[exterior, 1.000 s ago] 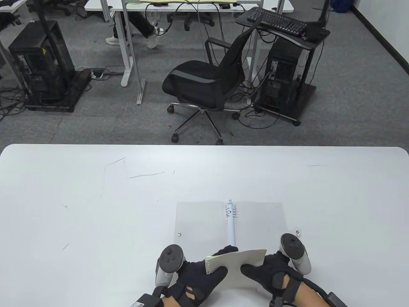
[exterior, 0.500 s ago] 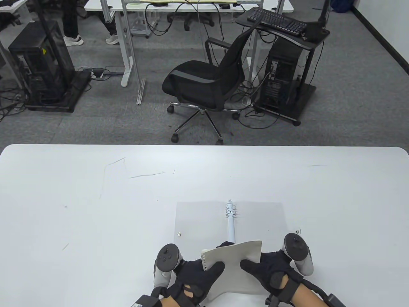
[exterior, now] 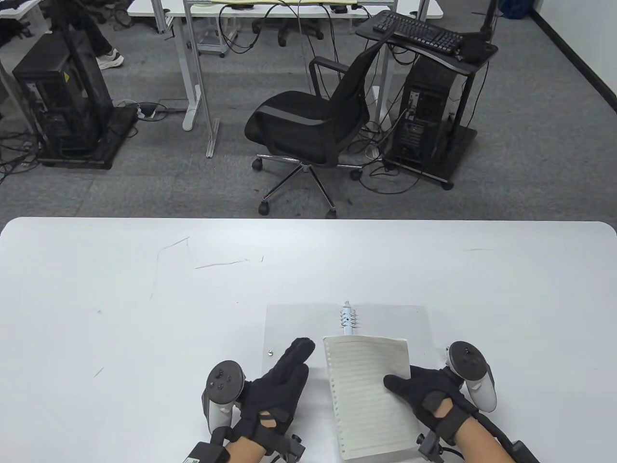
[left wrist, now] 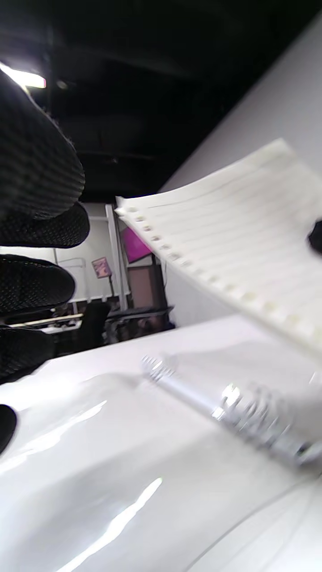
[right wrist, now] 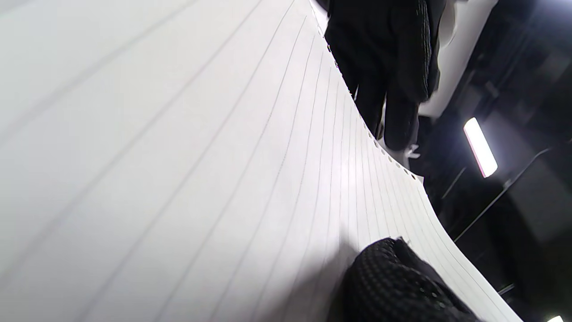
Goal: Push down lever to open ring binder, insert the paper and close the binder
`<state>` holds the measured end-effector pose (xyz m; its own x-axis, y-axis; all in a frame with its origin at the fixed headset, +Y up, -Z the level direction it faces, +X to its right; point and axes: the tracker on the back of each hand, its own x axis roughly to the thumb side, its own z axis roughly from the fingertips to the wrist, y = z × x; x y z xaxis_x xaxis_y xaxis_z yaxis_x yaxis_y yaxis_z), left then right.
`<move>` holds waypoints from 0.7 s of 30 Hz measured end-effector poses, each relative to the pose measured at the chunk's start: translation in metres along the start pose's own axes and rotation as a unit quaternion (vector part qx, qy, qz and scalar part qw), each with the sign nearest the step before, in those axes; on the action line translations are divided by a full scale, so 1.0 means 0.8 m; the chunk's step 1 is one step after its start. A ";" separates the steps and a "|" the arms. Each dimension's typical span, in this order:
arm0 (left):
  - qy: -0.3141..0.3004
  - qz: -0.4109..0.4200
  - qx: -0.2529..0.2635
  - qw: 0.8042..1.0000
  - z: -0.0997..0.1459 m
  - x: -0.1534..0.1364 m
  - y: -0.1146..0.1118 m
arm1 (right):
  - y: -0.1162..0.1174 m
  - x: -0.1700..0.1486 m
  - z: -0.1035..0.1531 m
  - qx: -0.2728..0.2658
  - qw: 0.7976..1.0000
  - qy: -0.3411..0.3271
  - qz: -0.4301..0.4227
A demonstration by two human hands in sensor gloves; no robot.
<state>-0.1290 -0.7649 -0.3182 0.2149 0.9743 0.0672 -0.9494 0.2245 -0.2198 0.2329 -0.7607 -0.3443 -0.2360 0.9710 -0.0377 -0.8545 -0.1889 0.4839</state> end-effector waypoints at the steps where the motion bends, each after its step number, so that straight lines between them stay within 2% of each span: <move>1: 0.034 -0.049 0.000 0.998 -0.002 -0.001 0.002 | -0.008 -0.004 0.002 -0.008 1.000 0.016 -0.004; 3: 0.097 -0.158 -0.033 0.982 -0.006 -0.007 0.000 | -0.021 -0.010 0.006 -0.026 0.999 0.041 -0.009; 5: 0.156 -0.261 -0.082 0.949 -0.011 -0.016 -0.004 | -0.033 -0.016 0.010 -0.043 0.997 0.061 -0.015; 8: 0.199 -0.331 -0.108 0.916 -0.017 -0.026 -0.010 | -0.050 -0.024 0.015 -0.064 0.994 0.090 -0.020; 12: 0.222 -0.350 -0.125 0.901 -0.021 -0.038 -0.018 | -0.061 -0.032 0.019 -0.083 0.990 0.114 -0.020; 18: 0.266 -0.392 -0.180 0.862 -0.028 -0.049 -0.028 | -0.063 -0.041 0.019 -0.090 0.986 0.139 -0.022; 21: 0.267 -0.399 -0.181 0.858 -0.028 -0.052 -0.029 | -0.062 -0.043 0.017 -0.088 0.984 0.151 -0.028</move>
<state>-0.1105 -0.8099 -0.3376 0.9295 0.3557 -0.0970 -0.3387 0.7197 -0.6061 0.2896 -0.7829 -0.3549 -0.2906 0.8978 -0.3309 -0.9308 -0.1851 0.3152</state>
